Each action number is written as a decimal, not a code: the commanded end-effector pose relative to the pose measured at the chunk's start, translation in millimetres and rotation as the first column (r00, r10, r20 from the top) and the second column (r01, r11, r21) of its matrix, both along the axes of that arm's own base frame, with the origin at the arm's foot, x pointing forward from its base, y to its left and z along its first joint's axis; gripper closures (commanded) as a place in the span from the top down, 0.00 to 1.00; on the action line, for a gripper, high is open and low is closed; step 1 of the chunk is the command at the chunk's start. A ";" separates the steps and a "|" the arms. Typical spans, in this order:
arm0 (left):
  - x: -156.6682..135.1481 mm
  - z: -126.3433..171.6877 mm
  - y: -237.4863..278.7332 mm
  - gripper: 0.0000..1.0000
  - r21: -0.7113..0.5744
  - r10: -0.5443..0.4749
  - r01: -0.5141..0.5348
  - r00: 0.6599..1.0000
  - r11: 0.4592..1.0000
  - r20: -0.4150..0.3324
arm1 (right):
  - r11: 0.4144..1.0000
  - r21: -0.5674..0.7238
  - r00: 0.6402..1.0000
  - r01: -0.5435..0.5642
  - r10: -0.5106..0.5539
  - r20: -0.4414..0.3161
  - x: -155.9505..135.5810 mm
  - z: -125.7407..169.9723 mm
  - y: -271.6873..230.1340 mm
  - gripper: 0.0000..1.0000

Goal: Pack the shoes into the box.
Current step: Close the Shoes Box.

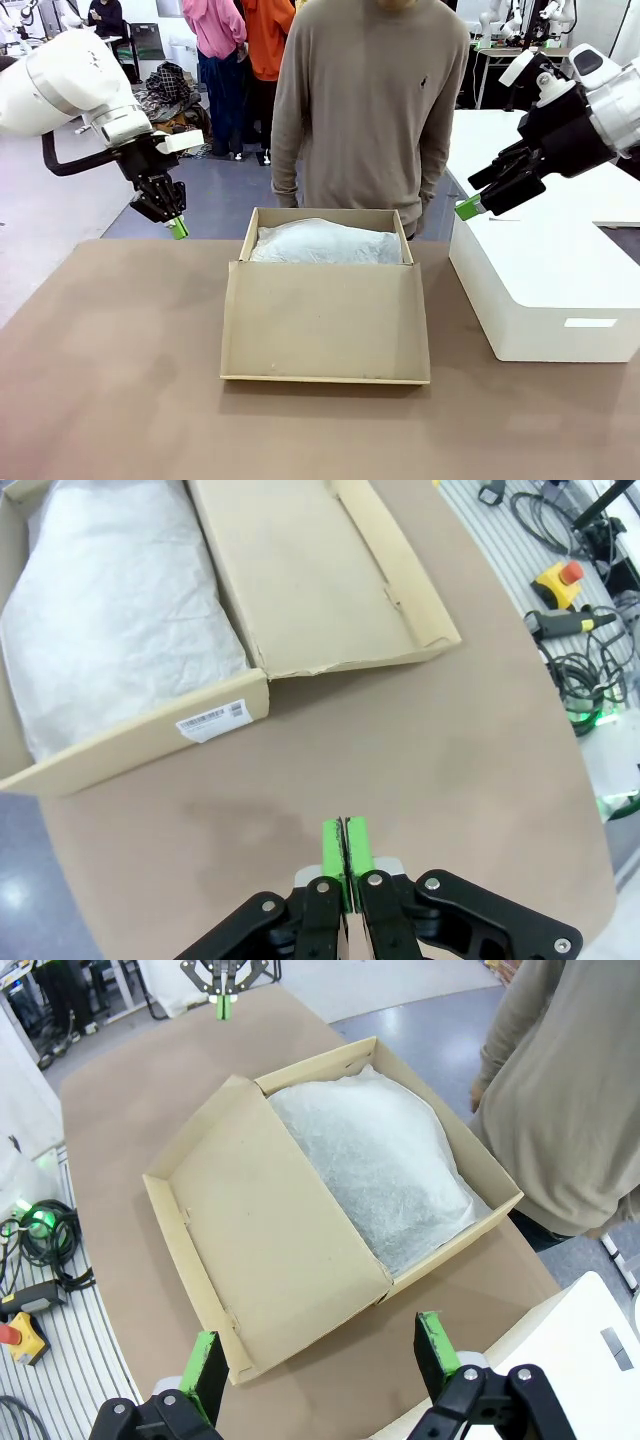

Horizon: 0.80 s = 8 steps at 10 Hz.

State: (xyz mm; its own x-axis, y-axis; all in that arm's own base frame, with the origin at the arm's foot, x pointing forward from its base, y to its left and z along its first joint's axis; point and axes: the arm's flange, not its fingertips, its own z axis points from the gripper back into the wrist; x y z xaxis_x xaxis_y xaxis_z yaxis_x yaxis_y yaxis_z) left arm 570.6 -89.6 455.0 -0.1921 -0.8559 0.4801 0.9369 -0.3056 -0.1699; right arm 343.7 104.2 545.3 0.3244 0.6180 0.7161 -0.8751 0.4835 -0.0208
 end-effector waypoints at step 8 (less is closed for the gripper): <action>1.0 -23.2 -3.3 0.06 -0.010 0.041 -0.041 0.999 0.999 0.005 | 0.999 0.024 1.000 -0.022 0.021 0.007 2.0 -1.1 -0.2 1.00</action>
State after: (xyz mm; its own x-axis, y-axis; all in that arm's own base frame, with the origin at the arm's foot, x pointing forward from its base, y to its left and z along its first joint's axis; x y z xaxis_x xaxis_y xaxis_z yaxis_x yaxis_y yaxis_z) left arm 574.3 -90.1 440.5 -0.1781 -0.8613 0.4759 0.9428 -0.2878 -0.1680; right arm 343.8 104.2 545.3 0.3244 0.6180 0.7161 -0.8751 0.4835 -0.0208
